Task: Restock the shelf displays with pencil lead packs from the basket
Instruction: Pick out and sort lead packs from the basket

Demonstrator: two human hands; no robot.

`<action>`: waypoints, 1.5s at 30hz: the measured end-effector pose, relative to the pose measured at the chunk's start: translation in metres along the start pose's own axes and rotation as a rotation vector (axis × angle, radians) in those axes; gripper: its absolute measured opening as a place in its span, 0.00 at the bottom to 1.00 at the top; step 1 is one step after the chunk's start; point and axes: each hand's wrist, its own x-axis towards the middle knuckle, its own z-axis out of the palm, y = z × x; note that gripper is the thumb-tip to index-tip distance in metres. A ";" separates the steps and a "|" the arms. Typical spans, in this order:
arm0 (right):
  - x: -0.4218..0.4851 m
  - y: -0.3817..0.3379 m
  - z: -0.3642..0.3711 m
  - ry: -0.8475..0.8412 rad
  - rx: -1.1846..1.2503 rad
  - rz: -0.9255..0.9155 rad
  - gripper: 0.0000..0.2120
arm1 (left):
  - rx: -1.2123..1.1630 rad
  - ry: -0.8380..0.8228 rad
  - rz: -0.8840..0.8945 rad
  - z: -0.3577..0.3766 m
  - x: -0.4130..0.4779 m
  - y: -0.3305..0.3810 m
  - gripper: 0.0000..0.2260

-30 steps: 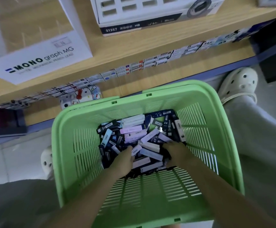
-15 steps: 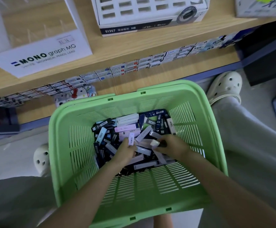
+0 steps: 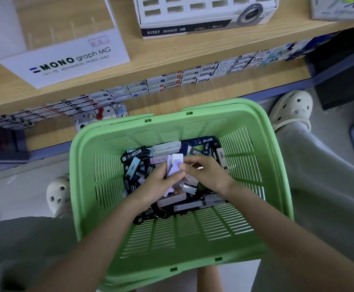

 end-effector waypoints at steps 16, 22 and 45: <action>0.024 0.071 0.061 -0.192 -0.647 0.071 0.41 | 0.027 0.303 0.045 -0.064 -0.046 0.003 0.01; 0.031 0.084 0.058 -0.243 -0.781 0.125 0.43 | 0.002 0.287 0.039 -0.062 -0.048 0.001 0.03; 0.021 0.087 0.049 -0.361 -0.914 0.204 0.27 | -0.003 0.330 -0.065 -0.053 -0.051 -0.011 0.10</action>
